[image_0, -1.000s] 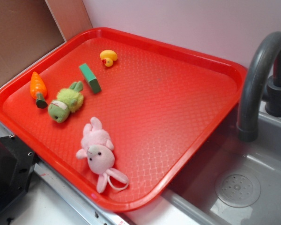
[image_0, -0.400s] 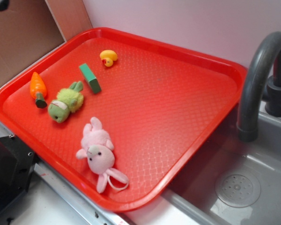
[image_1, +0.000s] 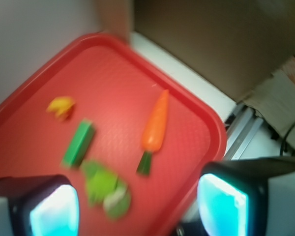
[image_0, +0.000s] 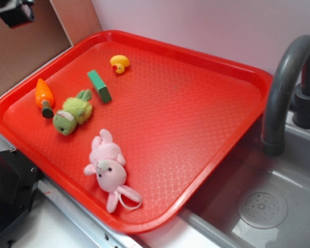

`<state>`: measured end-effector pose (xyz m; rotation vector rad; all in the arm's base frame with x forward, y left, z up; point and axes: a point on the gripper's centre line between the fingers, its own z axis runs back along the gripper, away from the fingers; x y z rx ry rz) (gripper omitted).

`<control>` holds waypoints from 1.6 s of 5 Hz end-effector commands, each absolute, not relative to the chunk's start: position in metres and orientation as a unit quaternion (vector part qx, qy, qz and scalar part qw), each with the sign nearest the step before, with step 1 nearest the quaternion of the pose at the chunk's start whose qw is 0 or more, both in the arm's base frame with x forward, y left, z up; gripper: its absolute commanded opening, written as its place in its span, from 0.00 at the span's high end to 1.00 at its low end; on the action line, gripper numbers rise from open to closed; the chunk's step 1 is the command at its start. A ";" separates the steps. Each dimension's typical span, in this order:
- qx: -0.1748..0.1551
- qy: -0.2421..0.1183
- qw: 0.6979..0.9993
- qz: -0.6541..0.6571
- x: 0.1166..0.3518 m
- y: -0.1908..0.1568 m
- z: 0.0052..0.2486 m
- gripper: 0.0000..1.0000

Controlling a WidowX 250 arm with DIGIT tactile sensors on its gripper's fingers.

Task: Grab the carrot.

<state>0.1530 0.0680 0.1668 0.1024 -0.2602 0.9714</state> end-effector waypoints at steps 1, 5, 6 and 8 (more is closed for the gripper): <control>0.111 -0.144 0.850 0.495 0.164 0.115 0.123 0.00; 0.083 -0.117 0.867 0.477 0.165 0.124 0.031 0.00; 0.083 -0.117 0.871 0.470 0.167 0.122 0.029 0.00; 0.064 -0.108 0.873 0.471 0.165 0.123 0.027 1.00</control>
